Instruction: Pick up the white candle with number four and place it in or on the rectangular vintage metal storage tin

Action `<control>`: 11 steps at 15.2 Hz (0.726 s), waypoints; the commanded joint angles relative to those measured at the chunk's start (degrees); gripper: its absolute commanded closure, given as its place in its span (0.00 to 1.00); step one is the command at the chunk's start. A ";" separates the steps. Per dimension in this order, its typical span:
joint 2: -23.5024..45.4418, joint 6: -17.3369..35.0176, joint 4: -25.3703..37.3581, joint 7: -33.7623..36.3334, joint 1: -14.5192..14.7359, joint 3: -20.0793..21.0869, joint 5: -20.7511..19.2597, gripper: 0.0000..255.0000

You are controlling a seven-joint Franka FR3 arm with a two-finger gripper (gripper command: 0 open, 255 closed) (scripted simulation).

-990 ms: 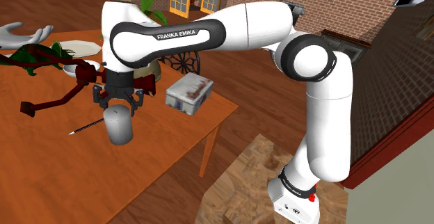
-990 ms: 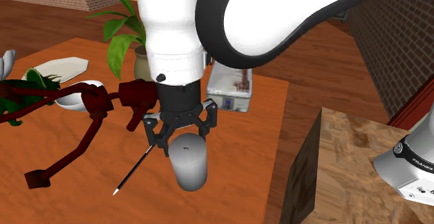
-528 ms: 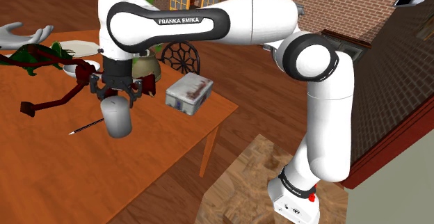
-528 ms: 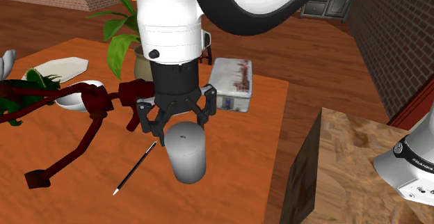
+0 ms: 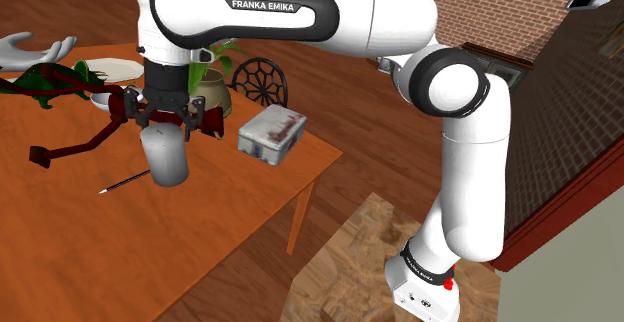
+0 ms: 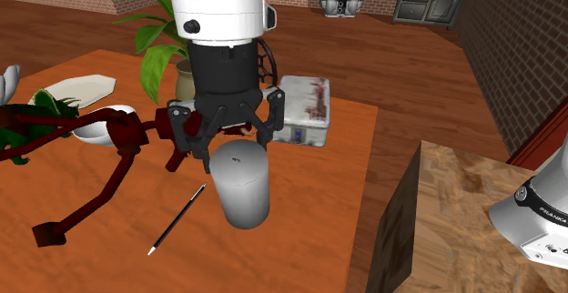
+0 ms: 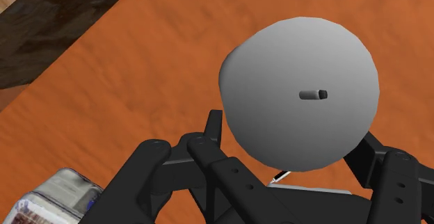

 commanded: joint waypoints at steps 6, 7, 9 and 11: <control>0.87 -5.77 6.70 0.57 0.63 0.04 -0.33 1.00; 0.86 -5.79 6.71 0.57 0.63 0.04 -0.33 1.00; -1.07 -5.54 4.28 -1.85 -1.71 -0.33 0.55 1.00; -2.71 -5.50 2.32 -4.29 -3.94 -0.77 1.35 1.00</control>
